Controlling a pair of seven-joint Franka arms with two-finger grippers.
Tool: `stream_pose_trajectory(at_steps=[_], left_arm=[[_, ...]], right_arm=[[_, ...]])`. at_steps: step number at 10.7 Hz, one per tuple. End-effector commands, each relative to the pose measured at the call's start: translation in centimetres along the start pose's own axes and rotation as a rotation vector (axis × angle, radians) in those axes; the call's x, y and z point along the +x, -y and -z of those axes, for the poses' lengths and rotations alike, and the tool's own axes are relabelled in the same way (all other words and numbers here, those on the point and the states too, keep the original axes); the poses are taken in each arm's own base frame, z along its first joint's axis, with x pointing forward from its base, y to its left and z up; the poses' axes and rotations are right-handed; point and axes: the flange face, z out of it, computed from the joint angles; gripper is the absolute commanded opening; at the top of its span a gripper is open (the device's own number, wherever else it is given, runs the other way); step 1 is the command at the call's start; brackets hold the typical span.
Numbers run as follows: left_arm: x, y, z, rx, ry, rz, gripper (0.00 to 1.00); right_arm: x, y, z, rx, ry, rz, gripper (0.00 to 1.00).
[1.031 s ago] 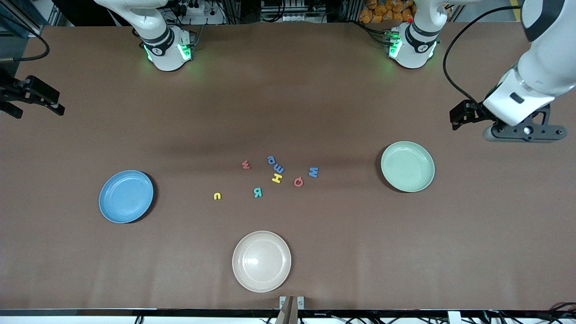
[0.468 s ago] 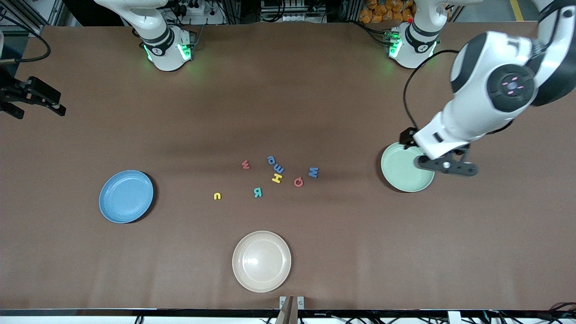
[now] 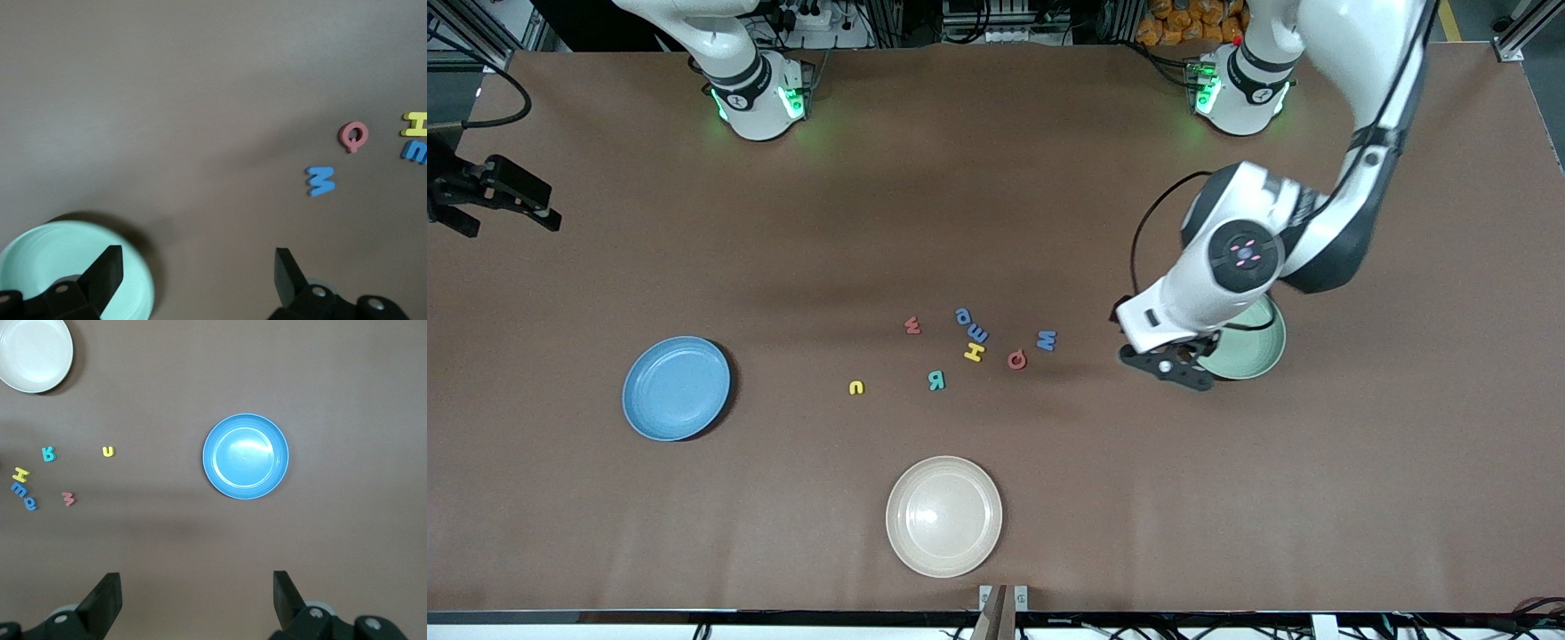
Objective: Sort upper and lower case letters into plates
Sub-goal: 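Move the left gripper over the blue foam M letter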
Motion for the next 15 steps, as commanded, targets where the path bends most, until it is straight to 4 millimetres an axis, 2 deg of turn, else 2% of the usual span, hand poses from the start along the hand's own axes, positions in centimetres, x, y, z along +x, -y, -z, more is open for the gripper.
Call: stream_pose_trajectory(at_steps=[1,2,3,4,5,7,8,11,13,14,15], left_arm=[[1.1,-2.3,-5.2,-0.026,0.000,0.152,1.00],[1.2,-4.2,-7.4,-0.032,-0.003,0.218,1.00],[1.3,-5.4,-9.0,-0.041,-0.015,0.267,1.00],[1.7,-5.4,-10.3,-0.056,-0.038,0.317,1.00],[1.6,-6.8,-11.7,-0.065,-0.050,0.315,1.00],[1.4,-8.3,-13.2,-0.069,-0.052,0.330,1.00],[1.3,-9.0,-14.0,-0.075,-0.061,0.337,1.00],[0.8,-10.5,-15.7,0.034,-0.101,0.195,1.00],[0.5,-11.4,-15.9,0.054,-0.109,0.158,1.00],[0.2,-12.5,-16.1,0.051,-0.105,0.149,1.00],[0.1,-12.7,-16.2,0.049,-0.105,0.150,1.00]], right_arm=[[0.0,-0.2,0.2,0.015,0.002,-0.009,1.00],[0.0,-0.2,0.2,0.015,0.002,-0.009,1.00],[0.0,-0.2,0.2,0.015,0.002,-0.009,1.00],[0.0,-0.2,0.1,0.015,0.002,-0.009,1.00],[0.0,-0.2,0.1,0.015,0.002,-0.009,1.00],[0.1,-0.1,-0.4,0.018,0.011,-0.008,1.00],[0.6,0.2,-1.6,0.021,0.027,-0.003,1.00],[4.5,4.1,-8.1,0.025,0.077,0.051,1.00],[8.1,6.2,-14.6,0.025,0.080,0.068,1.00],[9.3,7.5,-17.4,0.025,0.081,0.087,1.00],[10.3,8.8,-20.6,0.024,0.088,0.105,1.00]])
